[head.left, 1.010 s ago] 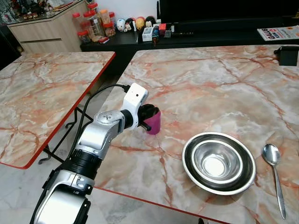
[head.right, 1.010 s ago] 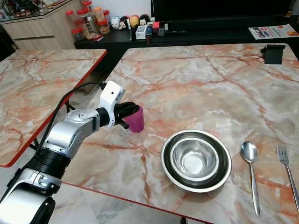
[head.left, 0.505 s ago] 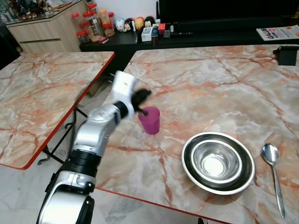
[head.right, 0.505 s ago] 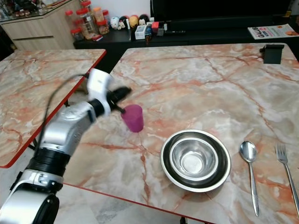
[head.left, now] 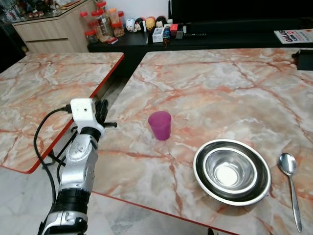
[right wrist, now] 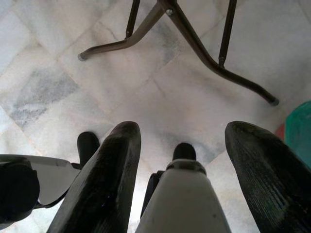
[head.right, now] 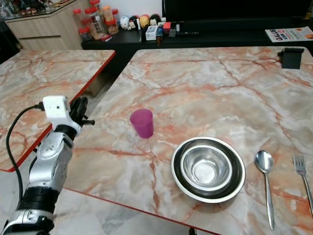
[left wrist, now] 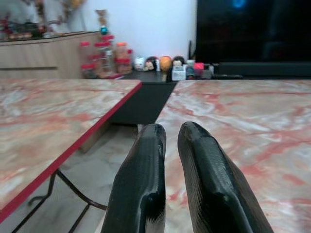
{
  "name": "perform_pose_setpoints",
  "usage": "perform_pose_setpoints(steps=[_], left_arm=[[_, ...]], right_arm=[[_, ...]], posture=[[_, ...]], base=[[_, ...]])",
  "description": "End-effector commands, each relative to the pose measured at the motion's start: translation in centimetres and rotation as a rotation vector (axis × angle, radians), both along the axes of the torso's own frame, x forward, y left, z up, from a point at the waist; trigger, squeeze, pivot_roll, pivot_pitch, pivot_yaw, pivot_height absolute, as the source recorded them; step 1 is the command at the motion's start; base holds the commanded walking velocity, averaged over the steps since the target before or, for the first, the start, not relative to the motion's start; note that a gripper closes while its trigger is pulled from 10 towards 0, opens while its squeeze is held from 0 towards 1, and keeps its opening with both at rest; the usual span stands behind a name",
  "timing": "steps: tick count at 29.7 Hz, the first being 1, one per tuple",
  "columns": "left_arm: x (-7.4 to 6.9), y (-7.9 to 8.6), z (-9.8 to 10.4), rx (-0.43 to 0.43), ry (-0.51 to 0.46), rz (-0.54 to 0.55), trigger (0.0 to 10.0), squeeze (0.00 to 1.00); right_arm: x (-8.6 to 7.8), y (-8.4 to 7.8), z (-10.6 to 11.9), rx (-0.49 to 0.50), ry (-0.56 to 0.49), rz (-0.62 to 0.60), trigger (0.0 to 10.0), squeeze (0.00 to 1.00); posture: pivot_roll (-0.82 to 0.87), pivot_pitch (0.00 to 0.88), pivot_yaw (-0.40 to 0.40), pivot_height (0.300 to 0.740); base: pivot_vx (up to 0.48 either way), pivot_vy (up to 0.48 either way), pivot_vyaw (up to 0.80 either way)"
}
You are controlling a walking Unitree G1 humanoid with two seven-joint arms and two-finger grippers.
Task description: Setting the table
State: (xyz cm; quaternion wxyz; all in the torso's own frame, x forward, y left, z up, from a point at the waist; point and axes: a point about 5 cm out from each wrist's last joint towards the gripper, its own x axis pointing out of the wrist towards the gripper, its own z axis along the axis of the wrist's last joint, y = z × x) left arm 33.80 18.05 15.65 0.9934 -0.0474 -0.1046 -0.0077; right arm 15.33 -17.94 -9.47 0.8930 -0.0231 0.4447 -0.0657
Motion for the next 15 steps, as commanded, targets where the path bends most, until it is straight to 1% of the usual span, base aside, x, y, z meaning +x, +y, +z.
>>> perform_pose_setpoints(steps=[1, 3, 6, 15], left_arm=[[-0.3, 0.6, -0.9, -0.001, 0.024, 0.043, 10.0, 0.0], [-0.4, 0.2, -1.4, -0.003, 0.026, 0.044, 10.0, 0.0], [-0.2, -0.4, -1.4, 0.001, 0.02, 0.041, 10.0, 0.0], [0.2, -0.7, -0.8, -0.002, 0.005, 0.033, 10.0, 0.0]], right_arm=[[0.1, 0.6, 0.0, 0.017, 0.003, 0.007, 10.0, 0.0], [0.3, 0.6, 0.0, 0.017, -0.002, 0.009, 10.0, 0.0], [0.4, 0.5, 0.1, 0.015, -0.003, 0.012, 10.0, 0.0], [0.4, 0.3, 0.1, 0.013, -0.002, 0.008, 10.0, 0.0]], posture=[[-0.02, 0.0, 0.159, 0.74], [-0.03, 0.0, 0.158, 0.74], [-0.03, 0.0, 0.156, 0.74], [-0.03, 0.0, 0.156, 0.74]], base=[[0.0, 0.311, 0.0], [0.0, 0.411, 0.0], [0.0, 0.47, 0.0], [0.0, 0.47, 0.0]])
